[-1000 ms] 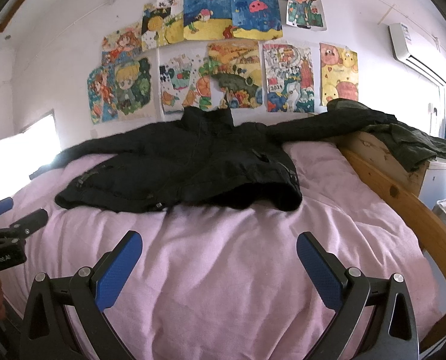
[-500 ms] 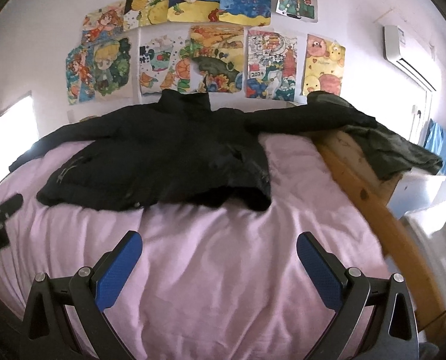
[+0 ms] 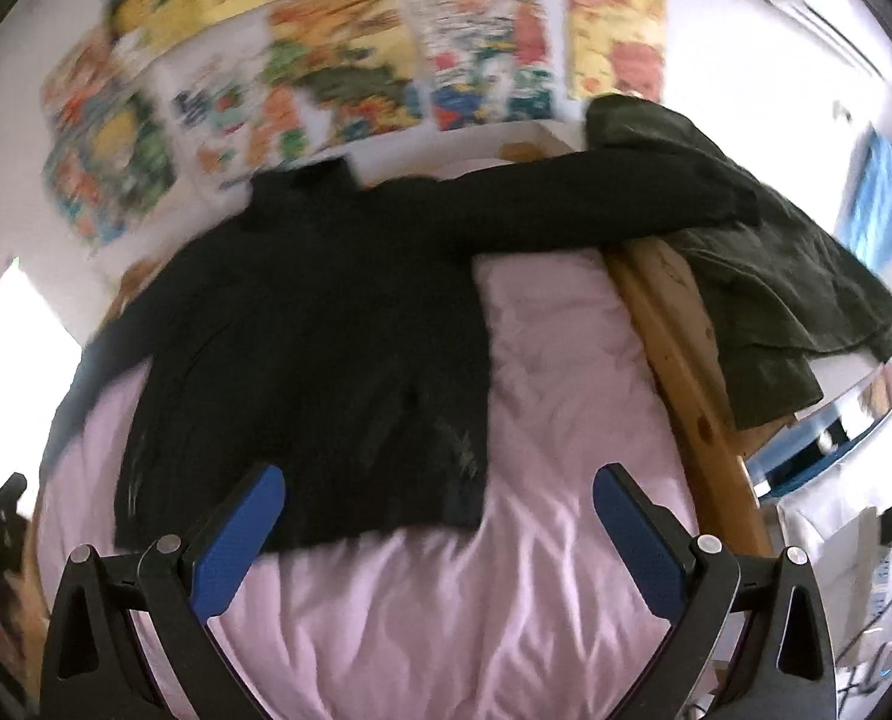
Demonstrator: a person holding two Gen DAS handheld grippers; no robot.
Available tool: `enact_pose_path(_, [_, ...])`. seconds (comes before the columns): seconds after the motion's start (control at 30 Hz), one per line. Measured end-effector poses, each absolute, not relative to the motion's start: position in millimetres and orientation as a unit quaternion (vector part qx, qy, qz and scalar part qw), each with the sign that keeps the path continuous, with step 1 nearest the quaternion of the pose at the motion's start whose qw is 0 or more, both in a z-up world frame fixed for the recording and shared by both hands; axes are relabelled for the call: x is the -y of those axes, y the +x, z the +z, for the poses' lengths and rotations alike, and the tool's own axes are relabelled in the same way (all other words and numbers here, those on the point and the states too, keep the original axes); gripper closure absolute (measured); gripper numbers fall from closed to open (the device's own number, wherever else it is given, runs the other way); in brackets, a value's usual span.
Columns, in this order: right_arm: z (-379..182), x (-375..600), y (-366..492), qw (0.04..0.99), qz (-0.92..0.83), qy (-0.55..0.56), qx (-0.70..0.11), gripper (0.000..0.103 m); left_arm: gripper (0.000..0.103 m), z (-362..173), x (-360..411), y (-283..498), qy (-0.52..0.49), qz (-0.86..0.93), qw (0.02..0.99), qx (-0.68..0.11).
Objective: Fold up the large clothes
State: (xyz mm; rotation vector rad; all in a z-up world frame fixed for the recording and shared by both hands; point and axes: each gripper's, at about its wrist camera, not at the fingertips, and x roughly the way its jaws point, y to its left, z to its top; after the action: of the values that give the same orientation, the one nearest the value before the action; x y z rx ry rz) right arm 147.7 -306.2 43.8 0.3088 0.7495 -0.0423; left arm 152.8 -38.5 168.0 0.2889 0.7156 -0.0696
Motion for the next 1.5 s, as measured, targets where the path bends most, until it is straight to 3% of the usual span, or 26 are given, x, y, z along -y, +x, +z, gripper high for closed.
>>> enact_pose_path(0.3, [52.4, 444.1, 238.6, 0.944, -0.120, 0.208, -0.224, 0.000, 0.001, 135.6, 127.2, 326.6, 0.145, -0.100, 0.950, -0.259])
enact_pose_path(0.53, [5.0, 501.6, 289.8, 0.930, -0.105, 0.267, -0.231, 0.000, 0.001, 63.6, 176.8, 452.4, 0.136, -0.097, 0.944, -0.283])
enact_pose_path(1.03, [-45.9, 621.7, 349.9, 0.874, -0.173, 0.407, -0.201, 0.000, 0.001, -8.4, 250.2, 577.3, 0.102, -0.116, 0.938, -0.310])
enact_pose_path(1.2, [-49.4, 634.4, 355.2, 0.872, -0.197, 0.418, -0.164, 0.025, 0.001, -45.8, 261.3, 602.7, 0.120, -0.115, 0.921, -0.352])
enact_pose_path(1.23, [-49.7, 634.3, 355.6, 0.873, -0.203, 0.414, -0.161, 0.036, 0.001, -52.1, 261.2, 604.9, 0.120, -0.116, 0.919, -0.357])
enact_pose_path(1.3, [-49.6, 634.7, 358.3, 0.874, -0.212, 0.407, -0.162, 0.068, 0.001, -64.8, 258.2, 610.0, 0.112, -0.119, 0.915, -0.369])
enact_pose_path(1.4, [-49.7, 635.7, 357.5, 0.874, -0.200, 0.419, -0.144, 0.083, 0.001, -79.1, 252.5, 613.6, 0.099, -0.127, 0.913, -0.375])
enact_pose_path(1.5, [-36.2, 624.6, 356.4, 0.894, -0.198, 0.384, -0.121, 0.087, 0.001, -89.5, 249.8, 611.1, 0.094, -0.130, 0.916, -0.368])
